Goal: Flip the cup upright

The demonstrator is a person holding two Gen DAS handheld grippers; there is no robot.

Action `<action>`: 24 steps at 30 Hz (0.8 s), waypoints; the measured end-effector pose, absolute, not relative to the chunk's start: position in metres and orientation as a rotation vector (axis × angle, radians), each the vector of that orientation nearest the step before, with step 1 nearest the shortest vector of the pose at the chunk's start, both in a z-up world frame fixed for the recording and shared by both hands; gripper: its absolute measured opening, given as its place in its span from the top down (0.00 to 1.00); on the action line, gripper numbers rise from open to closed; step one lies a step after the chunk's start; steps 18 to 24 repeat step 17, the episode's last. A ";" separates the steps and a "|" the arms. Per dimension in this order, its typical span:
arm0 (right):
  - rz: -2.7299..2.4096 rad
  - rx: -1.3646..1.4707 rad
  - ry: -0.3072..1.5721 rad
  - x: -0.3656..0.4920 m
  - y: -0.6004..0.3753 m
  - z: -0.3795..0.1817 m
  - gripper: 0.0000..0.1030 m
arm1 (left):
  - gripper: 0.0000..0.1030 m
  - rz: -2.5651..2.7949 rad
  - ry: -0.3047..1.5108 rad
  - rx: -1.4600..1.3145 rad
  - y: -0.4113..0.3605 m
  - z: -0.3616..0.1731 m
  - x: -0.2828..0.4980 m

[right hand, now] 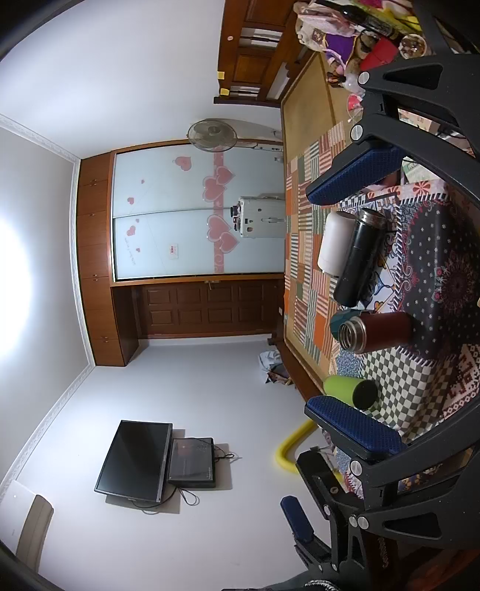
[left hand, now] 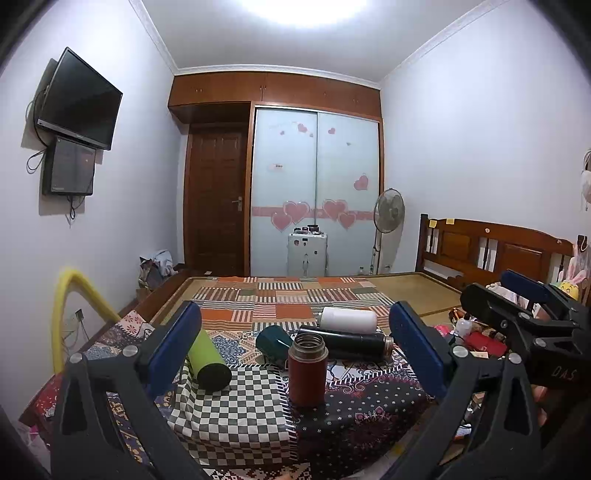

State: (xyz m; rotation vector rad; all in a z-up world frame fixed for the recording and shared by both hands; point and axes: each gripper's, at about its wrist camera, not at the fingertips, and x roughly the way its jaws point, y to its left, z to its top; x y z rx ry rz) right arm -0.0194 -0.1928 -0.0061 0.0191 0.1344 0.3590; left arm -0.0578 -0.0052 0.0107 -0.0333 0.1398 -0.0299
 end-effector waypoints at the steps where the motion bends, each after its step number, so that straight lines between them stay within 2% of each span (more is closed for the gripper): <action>1: 0.359 0.019 0.134 -0.019 -0.193 -0.006 0.00 | 0.00 -0.029 0.139 -0.032 -0.005 0.011 -0.058; 24: 0.365 0.022 0.142 -0.017 -0.193 -0.006 0.00 | 0.00 -0.030 0.170 -0.058 0.001 0.008 -0.052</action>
